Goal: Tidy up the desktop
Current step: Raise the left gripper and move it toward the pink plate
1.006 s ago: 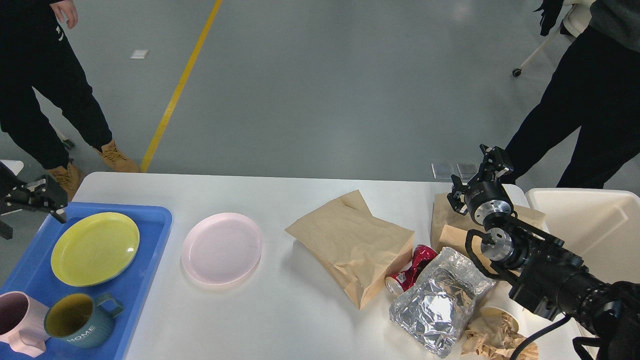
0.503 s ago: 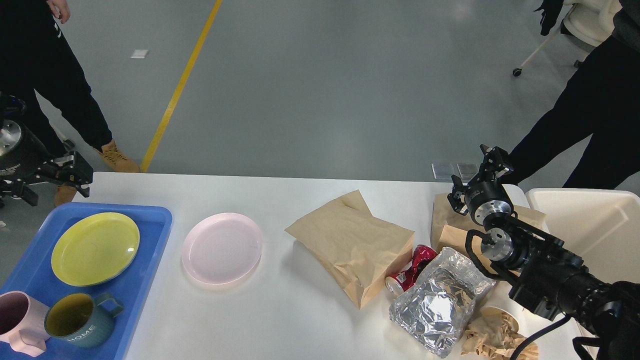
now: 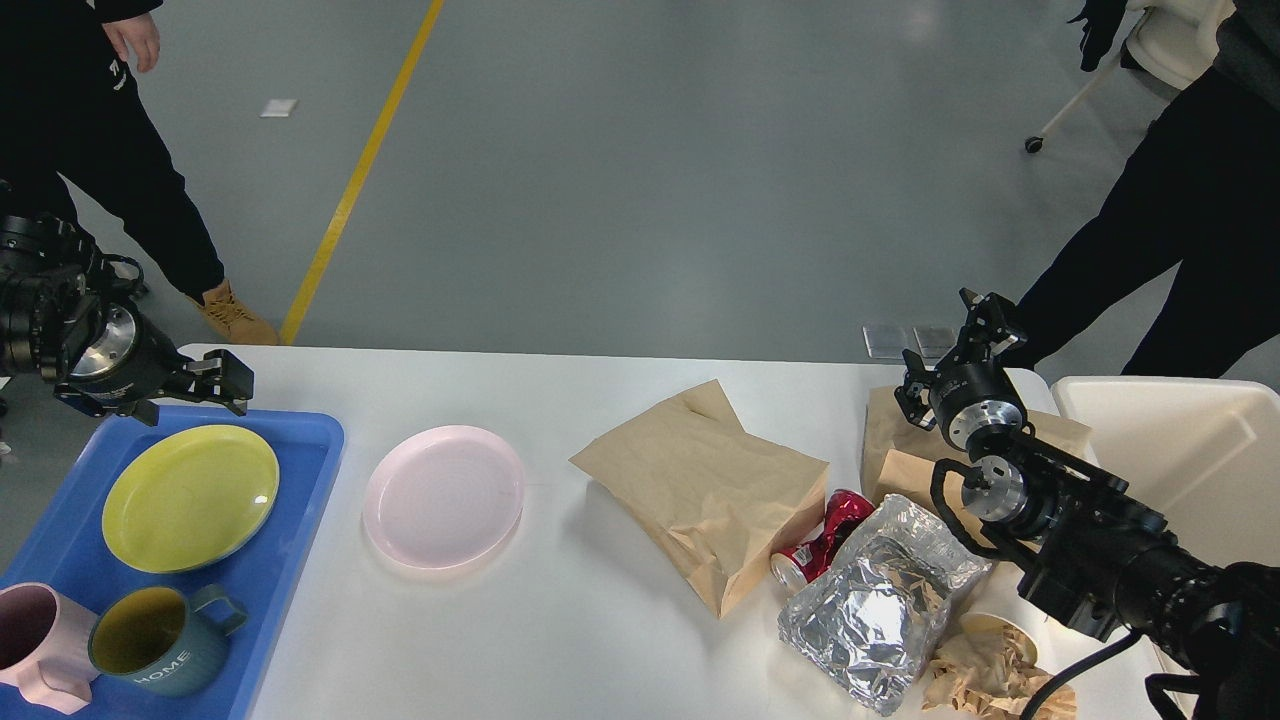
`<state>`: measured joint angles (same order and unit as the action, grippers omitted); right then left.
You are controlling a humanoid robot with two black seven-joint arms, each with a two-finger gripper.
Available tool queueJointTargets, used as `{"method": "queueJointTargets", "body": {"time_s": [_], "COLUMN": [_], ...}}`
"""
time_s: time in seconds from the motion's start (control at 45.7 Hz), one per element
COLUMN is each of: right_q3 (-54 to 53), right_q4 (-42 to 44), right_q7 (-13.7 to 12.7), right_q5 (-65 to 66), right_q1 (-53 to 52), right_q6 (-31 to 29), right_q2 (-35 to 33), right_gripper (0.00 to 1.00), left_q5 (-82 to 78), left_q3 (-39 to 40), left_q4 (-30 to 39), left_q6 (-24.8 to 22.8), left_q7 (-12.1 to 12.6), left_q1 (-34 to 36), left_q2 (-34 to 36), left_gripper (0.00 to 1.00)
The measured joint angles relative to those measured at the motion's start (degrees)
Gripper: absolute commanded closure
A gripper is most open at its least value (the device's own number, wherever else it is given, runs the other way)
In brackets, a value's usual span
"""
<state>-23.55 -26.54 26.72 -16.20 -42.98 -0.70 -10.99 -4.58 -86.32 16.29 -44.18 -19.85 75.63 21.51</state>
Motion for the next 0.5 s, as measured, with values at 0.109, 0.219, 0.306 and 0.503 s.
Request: {"method": "queueJointTargets", "body": {"time_s": [0.109, 0.219, 0.306, 0.503], "right_q3": [0.0, 0.0, 0.0, 0.0], "right_q4": [0.0, 0.0, 0.0, 0.0], "right_q7": [0.0, 0.0, 0.0, 0.0], "right_q5": [0.0, 0.0, 0.0, 0.0], "right_q1": [0.0, 0.0, 0.0, 0.0], "right_q6": [0.0, 0.0, 0.0, 0.0], "right_q2": [0.0, 0.0, 0.0, 0.0], "right_gripper": [0.0, 0.0, 0.0, 0.0], "left_q5": [0.0, 0.0, 0.0, 0.0], "left_q3": [2.8, 5.4, 7.0, 7.9], "left_q4": [-2.1, -2.8, -2.9, -2.9], "left_q6": [2.0, 3.9, 5.7, 7.3], "left_q7": [0.0, 0.0, 0.1, 1.8], "left_q1": [-2.0, -3.5, -4.7, -6.6], "left_q2": [-0.2, -0.6, -1.4, -3.5], "left_gripper": [0.1, 0.1, 0.1, 0.09]}}
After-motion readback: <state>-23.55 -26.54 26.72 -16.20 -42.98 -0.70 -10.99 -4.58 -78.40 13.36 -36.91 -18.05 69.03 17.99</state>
